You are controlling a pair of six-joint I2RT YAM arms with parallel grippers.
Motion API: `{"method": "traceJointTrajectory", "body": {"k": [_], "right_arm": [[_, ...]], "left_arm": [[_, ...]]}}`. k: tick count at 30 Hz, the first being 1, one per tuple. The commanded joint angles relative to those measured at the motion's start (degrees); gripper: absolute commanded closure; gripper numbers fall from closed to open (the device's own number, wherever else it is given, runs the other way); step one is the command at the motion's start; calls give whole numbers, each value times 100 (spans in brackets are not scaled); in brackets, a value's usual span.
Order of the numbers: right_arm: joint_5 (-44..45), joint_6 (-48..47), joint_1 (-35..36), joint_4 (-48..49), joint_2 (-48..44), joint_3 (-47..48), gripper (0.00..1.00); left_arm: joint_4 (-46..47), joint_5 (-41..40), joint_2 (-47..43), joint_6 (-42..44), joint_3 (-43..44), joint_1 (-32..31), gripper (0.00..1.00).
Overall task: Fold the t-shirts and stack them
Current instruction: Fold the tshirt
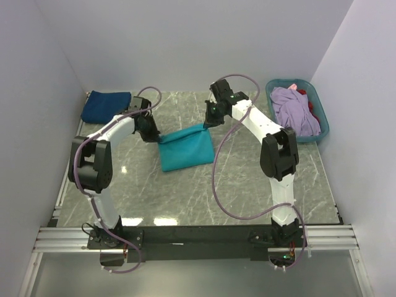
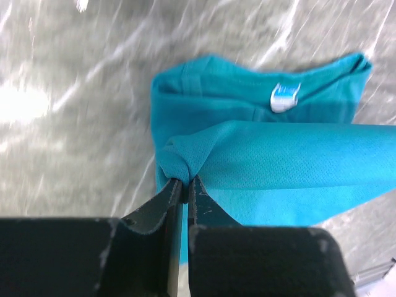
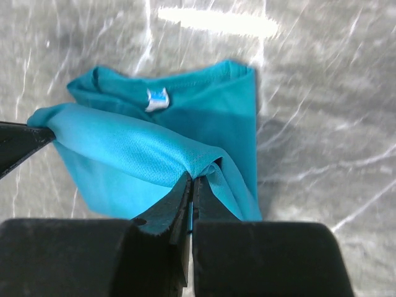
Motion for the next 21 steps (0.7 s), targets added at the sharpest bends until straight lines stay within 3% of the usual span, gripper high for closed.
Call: {"method": "traceJointTrajectory", "body": {"k": [1, 12, 21], "right_arm": [[214, 115, -91, 823, -86, -206, 100], [363, 290, -179, 1219, 301, -461, 100], [574, 475, -214, 1659, 160, -1068, 96]], "left_arm": [[675, -73, 153, 189, 348, 23, 99], [983, -125, 742, 233, 497, 23, 98], [1265, -195, 769, 365, 444, -73, 82]]}}
